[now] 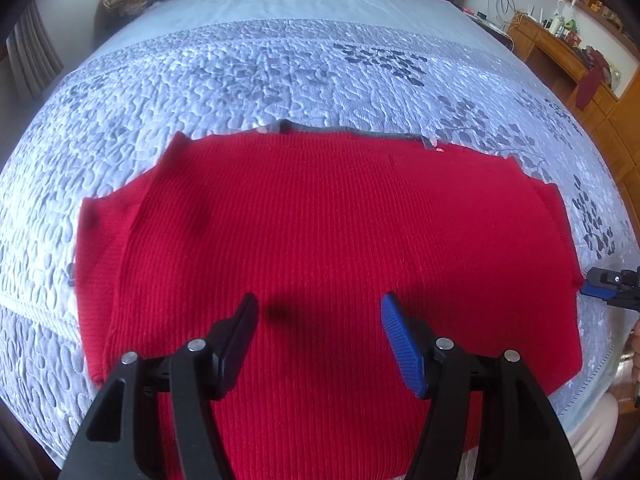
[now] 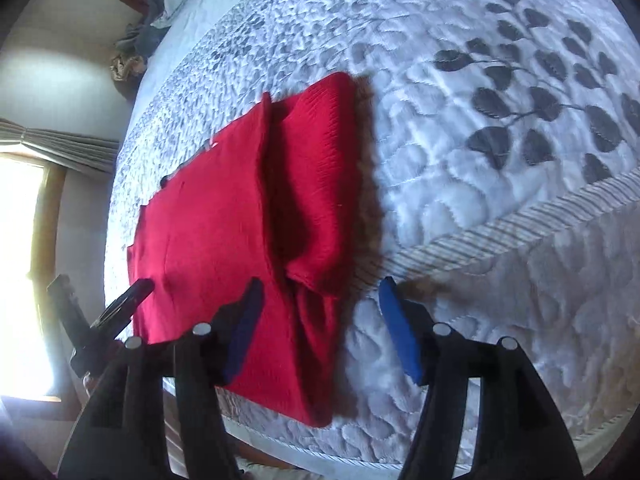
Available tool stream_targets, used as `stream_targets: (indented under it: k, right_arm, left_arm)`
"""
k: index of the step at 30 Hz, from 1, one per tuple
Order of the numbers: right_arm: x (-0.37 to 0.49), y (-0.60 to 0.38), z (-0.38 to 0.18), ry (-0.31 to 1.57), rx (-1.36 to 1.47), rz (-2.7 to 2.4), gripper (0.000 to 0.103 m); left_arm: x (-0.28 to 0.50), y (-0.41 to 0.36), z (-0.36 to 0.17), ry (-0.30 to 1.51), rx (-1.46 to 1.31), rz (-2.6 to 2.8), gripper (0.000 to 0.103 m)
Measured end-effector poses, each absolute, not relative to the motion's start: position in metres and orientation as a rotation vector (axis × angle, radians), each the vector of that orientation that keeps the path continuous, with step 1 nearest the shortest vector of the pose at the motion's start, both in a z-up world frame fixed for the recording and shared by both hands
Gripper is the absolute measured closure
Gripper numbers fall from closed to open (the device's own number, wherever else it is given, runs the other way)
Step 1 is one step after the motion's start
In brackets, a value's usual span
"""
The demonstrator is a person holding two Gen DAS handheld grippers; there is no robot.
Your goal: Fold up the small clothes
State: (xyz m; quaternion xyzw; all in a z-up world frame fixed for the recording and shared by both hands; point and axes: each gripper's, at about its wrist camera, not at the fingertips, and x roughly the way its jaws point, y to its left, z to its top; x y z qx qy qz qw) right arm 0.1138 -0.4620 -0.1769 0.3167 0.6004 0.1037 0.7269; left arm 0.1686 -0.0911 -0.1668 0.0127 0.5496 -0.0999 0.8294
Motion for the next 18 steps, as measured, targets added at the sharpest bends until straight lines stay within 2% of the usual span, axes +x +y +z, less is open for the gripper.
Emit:
stream_targets:
  k: [2,6,8,10,13,15,18]
  right_arm:
    - [0.118,-0.457,-0.181,1.337,0.703,0.245,0.042]
    - [0.122,-0.450,-0.190,1.355,0.716,0.259,0.035]
    - [0.124,-0.448,-0.191,1.350,0.733,0.277,0.038]
    - [0.126,-0.445,-0.190,1.342,0.750,0.319,0.049]
    - [0.132,-0.440,-0.193,1.356,0.767,0.340,0.058]
    - [0.136,-0.438,-0.198,1.370,0.770,0.334,0.059]
    - [0.140,-0.438,-0.200,1.370,0.796,0.332,0.078]
  left_arm:
    - [0.175,-0.093,-0.170,1.175,0.027,-0.213,0.038]
    - [0.182,-0.092,-0.180,1.196,0.020,-0.203,0.034]
    - [0.183,-0.092,-0.183,1.198,0.020,-0.210,0.032]
    - [0.183,-0.093,-0.185,1.200,0.032,-0.217,0.032]
    - [0.184,-0.091,-0.184,1.201,0.023,-0.229,0.032]
    - [0.185,-0.089,-0.184,1.208,0.005,-0.237,0.032]
    - [0.187,-0.087,-0.187,1.215,0.003,-0.253,0.031]
